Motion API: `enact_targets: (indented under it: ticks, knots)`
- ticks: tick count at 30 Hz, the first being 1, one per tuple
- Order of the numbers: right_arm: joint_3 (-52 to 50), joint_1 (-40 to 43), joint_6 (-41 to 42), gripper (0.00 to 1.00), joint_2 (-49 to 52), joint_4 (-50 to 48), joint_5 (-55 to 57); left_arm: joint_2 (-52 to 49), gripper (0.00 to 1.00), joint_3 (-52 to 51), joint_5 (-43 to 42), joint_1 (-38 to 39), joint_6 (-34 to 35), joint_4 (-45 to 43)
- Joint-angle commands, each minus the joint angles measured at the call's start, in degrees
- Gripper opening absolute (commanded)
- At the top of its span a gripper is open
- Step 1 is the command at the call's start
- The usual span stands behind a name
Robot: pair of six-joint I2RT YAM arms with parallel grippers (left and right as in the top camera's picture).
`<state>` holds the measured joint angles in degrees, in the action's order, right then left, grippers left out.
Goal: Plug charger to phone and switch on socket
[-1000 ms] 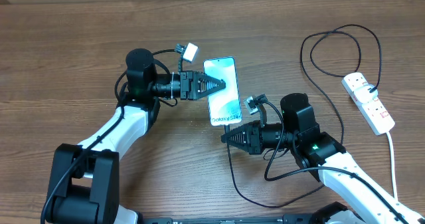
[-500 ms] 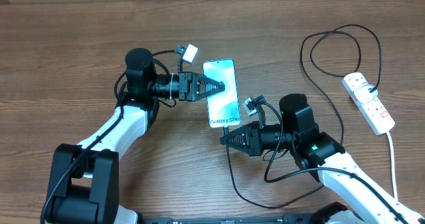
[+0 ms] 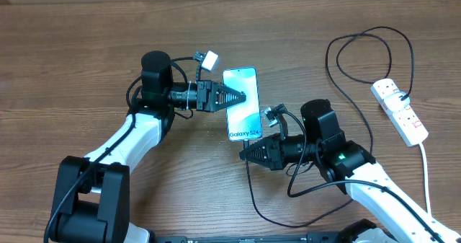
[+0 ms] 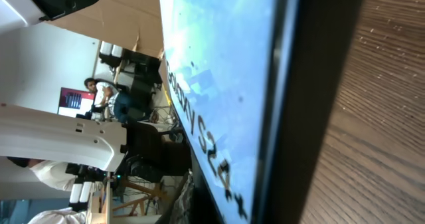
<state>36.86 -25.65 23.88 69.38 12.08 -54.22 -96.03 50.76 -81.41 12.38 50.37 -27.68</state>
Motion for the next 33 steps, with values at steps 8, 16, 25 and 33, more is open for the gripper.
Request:
enact_targets:
  ticks: [8, 16, 25, 33]
  knots:
    - [6.21, 0.96, -1.68, 0.04, 0.02, -2.1, 6.69, 0.79, 0.04, -4.59, -9.27, 3.08, -2.16, 0.87]
    - [6.29, 0.94, -1.7, 0.04, 0.02, -1.25, 7.06, 0.81, 0.04, -5.01, -9.27, 3.08, -1.9, 0.83]
    - [6.29, 0.94, -1.86, 0.04, 0.02, 0.66, 7.04, 0.81, 0.04, -5.01, -9.25, 2.99, -1.49, 0.61]
    - [6.29, 0.94, -1.64, 0.2, 0.02, 4.61, 7.02, 0.81, 0.04, -4.96, -9.25, -0.48, -1.01, -4.9]
